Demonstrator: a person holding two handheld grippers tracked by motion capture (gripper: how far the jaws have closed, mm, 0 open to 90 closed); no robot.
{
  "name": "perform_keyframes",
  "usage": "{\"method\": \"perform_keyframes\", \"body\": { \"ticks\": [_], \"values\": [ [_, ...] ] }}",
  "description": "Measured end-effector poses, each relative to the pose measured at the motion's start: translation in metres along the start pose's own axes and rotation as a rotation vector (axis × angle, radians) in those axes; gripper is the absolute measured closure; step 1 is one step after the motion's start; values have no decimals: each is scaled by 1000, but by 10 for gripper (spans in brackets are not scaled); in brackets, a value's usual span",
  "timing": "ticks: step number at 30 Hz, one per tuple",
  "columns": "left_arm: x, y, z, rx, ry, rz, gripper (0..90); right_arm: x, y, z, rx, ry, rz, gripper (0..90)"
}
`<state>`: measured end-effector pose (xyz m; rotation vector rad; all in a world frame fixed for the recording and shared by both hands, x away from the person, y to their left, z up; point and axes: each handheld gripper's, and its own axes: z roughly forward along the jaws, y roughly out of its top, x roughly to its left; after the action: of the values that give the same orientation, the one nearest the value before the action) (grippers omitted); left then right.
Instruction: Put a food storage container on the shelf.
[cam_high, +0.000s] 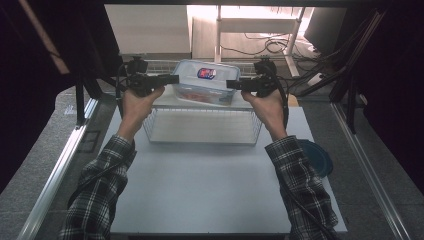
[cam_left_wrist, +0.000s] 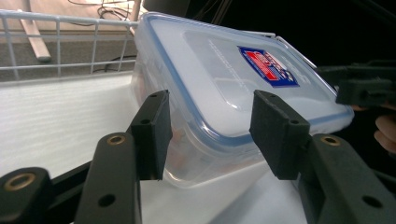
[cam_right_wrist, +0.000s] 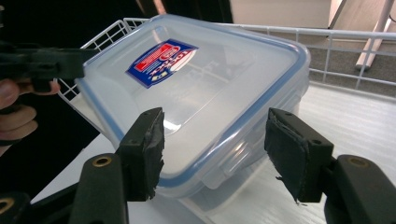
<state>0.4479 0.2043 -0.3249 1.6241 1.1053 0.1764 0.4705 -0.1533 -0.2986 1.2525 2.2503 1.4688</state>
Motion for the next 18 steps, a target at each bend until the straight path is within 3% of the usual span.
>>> {"method": "perform_keyframes", "body": {
  "ticks": [7, 14, 18],
  "values": [
    [-8, -8, -13, -3, 6, 17, 508, 6, 5, 5, 4, -18, -47, 412],
    [-8, -12, -16, -20, 9, 15, 509, 5, 6, 7, 5, -9, -51, 412],
    [-10, -10, -17, -17, 13, 71, 478, 6, 6, 6, 0, -11, -59, 405]
  ]
}}
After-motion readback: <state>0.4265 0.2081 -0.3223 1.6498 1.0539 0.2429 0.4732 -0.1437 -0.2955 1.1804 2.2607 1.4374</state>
